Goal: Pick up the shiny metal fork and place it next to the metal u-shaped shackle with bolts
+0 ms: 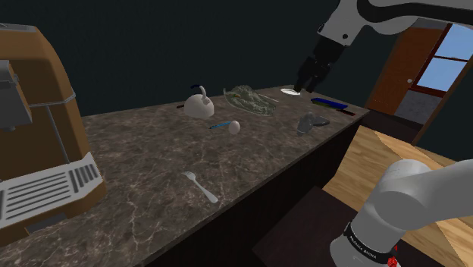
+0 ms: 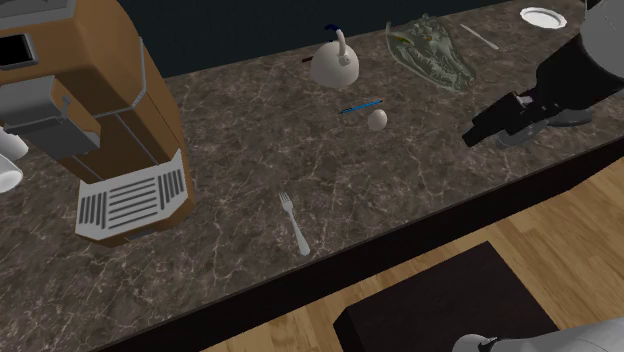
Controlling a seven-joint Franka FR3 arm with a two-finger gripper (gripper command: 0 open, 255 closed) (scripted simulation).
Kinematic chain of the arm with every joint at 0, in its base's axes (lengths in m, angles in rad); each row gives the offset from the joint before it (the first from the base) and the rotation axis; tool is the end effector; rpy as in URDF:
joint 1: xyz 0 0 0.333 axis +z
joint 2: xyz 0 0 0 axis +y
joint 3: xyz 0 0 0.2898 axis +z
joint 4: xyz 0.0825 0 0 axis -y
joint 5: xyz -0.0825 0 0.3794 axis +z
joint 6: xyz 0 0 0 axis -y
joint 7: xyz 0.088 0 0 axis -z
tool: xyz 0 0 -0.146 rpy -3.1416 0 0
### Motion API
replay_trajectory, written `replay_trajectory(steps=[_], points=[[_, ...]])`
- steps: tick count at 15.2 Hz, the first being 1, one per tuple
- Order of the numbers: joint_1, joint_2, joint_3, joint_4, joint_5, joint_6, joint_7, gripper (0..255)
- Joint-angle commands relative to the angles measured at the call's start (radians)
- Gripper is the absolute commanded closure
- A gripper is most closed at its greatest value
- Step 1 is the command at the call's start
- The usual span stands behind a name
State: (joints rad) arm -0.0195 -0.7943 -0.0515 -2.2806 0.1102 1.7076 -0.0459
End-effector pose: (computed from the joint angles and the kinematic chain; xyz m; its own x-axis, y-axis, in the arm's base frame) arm 0.3399 -0.0137 0.5870 0.9741 -0.0318 0.2238 -0.0011 -0.9907 -0.1359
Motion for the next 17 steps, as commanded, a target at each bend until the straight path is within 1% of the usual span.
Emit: replay_trajectory(steps=[1, 9, 17], points=[[0.000, 0.000, 0.000, 0.000, 0.000, 0.000, 0.000, 0], [0.040, 0.141, 0.111, -0.072, 0.073, 0.153, 0.111, 0], [0.083, 0.344, 0.216, -0.077, 0.133, 0.308, 0.215, 0]])
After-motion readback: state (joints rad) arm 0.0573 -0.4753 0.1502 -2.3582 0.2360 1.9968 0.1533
